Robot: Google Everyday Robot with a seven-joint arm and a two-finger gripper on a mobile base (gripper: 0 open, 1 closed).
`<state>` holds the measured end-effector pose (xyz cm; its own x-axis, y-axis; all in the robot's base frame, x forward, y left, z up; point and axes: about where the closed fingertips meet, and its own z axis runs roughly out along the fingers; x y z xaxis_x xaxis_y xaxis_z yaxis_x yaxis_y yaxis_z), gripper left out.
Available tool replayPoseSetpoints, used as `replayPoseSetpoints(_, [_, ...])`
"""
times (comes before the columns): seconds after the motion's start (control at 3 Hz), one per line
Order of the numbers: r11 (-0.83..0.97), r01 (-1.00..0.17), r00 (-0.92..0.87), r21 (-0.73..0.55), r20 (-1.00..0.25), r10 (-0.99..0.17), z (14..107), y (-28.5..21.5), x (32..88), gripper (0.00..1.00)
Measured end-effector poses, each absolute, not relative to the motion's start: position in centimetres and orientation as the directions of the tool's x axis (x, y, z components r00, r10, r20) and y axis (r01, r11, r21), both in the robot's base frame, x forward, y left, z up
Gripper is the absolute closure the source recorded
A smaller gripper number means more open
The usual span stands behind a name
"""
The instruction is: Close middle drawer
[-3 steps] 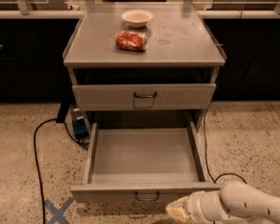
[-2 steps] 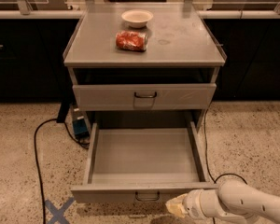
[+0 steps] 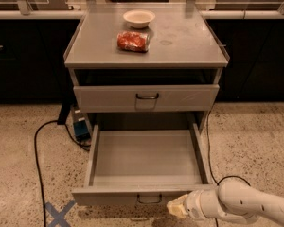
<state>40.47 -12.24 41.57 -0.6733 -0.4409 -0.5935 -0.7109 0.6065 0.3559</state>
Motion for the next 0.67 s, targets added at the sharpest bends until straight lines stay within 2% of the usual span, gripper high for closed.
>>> replayPoseSetpoints(0.67, [0.569, -0.757, -0.614, 0.32, -0.647, -0.453, 40.4, -11.7, 44.0, 1.0])
